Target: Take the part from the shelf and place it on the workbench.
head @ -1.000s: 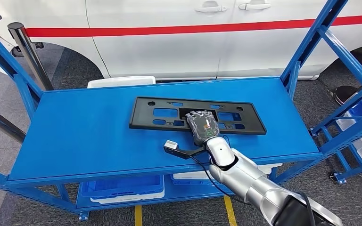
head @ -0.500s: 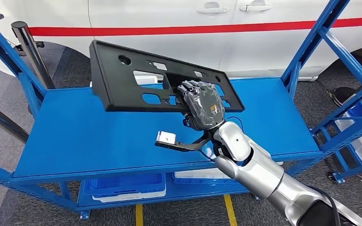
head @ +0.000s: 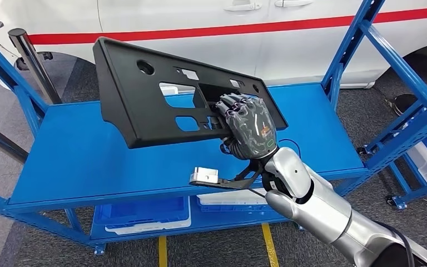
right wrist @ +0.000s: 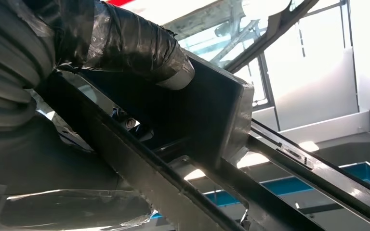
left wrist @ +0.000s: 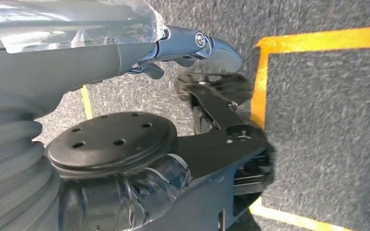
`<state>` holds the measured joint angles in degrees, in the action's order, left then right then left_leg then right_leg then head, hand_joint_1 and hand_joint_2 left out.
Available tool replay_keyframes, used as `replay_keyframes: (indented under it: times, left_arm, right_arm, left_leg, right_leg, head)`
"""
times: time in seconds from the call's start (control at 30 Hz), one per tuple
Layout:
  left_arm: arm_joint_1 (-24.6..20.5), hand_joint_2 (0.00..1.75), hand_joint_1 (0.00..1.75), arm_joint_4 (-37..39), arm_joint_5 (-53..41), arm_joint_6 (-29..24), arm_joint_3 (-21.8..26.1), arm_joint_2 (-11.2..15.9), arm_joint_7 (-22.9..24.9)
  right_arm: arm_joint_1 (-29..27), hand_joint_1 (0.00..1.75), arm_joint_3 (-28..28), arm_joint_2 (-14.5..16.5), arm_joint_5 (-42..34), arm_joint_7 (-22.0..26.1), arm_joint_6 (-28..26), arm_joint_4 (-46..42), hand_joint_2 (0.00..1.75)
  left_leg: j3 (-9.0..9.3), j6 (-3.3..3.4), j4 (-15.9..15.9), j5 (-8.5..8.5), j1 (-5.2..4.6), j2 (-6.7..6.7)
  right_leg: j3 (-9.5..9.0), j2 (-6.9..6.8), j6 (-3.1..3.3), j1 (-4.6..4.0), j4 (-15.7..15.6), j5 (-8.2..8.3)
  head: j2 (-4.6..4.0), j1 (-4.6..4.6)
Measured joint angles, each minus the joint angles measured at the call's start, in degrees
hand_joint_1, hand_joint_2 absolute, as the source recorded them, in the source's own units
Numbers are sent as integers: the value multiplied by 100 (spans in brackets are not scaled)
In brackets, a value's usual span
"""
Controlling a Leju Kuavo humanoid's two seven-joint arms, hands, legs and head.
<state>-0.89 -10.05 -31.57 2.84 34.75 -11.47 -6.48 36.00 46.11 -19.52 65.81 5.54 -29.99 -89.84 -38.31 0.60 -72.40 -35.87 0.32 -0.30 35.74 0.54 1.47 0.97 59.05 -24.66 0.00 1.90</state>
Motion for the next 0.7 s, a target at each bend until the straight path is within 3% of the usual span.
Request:
replay_keyframes:
  times: [0.03, 0.07, 0.13, 0.17, 0.23, 0.27, 0.33, 0.37, 0.4, 0.47, 0.53, 0.57, 0.6, 0.63, 0.7]
  left_arm:
    - [-5, 175, 0, 0, -9, 20, 0, 6, 14]
    - [-10, 175, 0, 0, -13, 39, 0, 12, 23]
    - [-19, 175, 0, 0, -16, 71, 0, 27, 32]
    - [-25, 175, 0, 0, -17, 81, 0, 37, 32]
    - [-31, 175, 0, 0, -22, 96, 0, 49, 34]
    - [-33, 175, 0, 0, -25, 101, 0, 54, 35]
    - [-36, 175, 0, 0, -27, 106, 0, 55, 38]
    - [-42, 175, 0, 0, -28, 108, 0, 58, 41]
    - [-46, 175, 0, 0, -28, 110, 0, 59, 43]
    - [-53, 175, 0, 0, -26, 121, 0, 62, 46]
    - [-47, 175, 0, 0, -23, 132, 0, 62, 48]
    - [-48, 175, 0, 0, -23, 136, 0, 63, 48]
    - [-50, 175, 0, 0, -23, 138, 0, 63, 49]
    - [-54, 175, 0, 0, -23, 139, 0, 63, 50]
    - [-64, 175, 0, 0, -23, 140, 0, 62, 64]
  right_arm:
    - [-3, 175, 1, -1, -9, 9, 1, -2, 175]
    - [-6, 175, 1, -1, -17, 16, 2, -5, 175]
    - [-5, 175, 1, -6, -17, 30, 4, -31, 175]
    - [-1, 175, 1, -11, -14, 34, 5, -53, 175]
    - [3, 175, 1, -23, -4, 44, 6, -93, 175]
    - [5, 175, 1, -34, 4, 50, 7, -111, 175]
    - [4, 175, 1, -68, 15, 58, 11, -134, 175]
    - [7, 175, 1, -96, 17, 58, 14, -144, 175]
    - [10, 175, 1, -119, 17, 58, 18, -151, 175]
    - [18, 175, 1, -148, 8, 57, 24, -173, 175]
    - [13, 175, 1, -155, -23, 54, 31, -188, 175]
    - [9, 175, 1, -162, -46, 51, 36, -191, 175]
    - [4, 175, 1, -171, -70, 48, 42, -191, 175]
    - [1, 175, 1, -179, -94, 42, 45, -192, 175]
    - [1, 175, -4, -185, -136, 31, 45, -208, 175]
  left_leg:
    - [-22, -16, -182, -54, 13, 0]
    - [59, -25, -153, 12, 25, -1]
    - [514, -12, 493, 324, 45, -72]
    - [777, 3, 907, 419, 49, -178]
    - [1053, 30, 1388, 478, 41, -352]
    - [1062, 40, 1434, 481, 27, -372]
    - [995, 88, 1453, 568, 25, -269]
    - [962, 126, 1469, 632, 34, -200]
    - [911, 171, 1493, 704, 46, -129]
    - [783, 235, 1509, 835, 44, 12]
    - [629, 257, 1496, 938, 26, 156]
    - [547, 259, 1483, 984, 17, 227]
    - [464, 258, 1465, 1028, 10, 297]
    - [383, 253, 1442, 1069, 2, 362]
    - [257, 233, 1393, 1134, -19, 473]
  right_leg:
    - [58, 23, -9, 0, 9, 40]
    - [117, 54, -23, 2, 19, 81]
    - [225, 135, -66, 12, 49, 162]
    - [276, 180, -98, 13, 66, 202]
    - [333, 262, -172, 21, 70, 294]
    - [347, 307, -216, 23, 52, 349]
    - [364, 391, -299, 27, -4, 454]
    - [396, 357, -326, 27, -7, 433]
    - [440, 270, -345, 25, 56, 314]
    - [581, 42, -375, 32, 511, -207]
    - [715, -27, -417, 36, 1246, -697]
    - [722, -31, -431, 37, 1526, -770]
    - [656, -34, -437, 36, 1653, -722]
    - [496, -45, -432, 34, 1589, -586]
    - [-57, -165, -391, 15, 979, -380]
  head:
    - [0, 0]
    - [0, 0]
    - [0, 0]
    - [0, 0]
    - [0, 1]
    - [0, 2]
    - [0, 3]
    - [0, 3]
    - [0, 3]
    - [0, 4]
    - [0, 4]
    - [0, 3]
    - [0, 4]
    - [0, 4]
    - [0, 4]
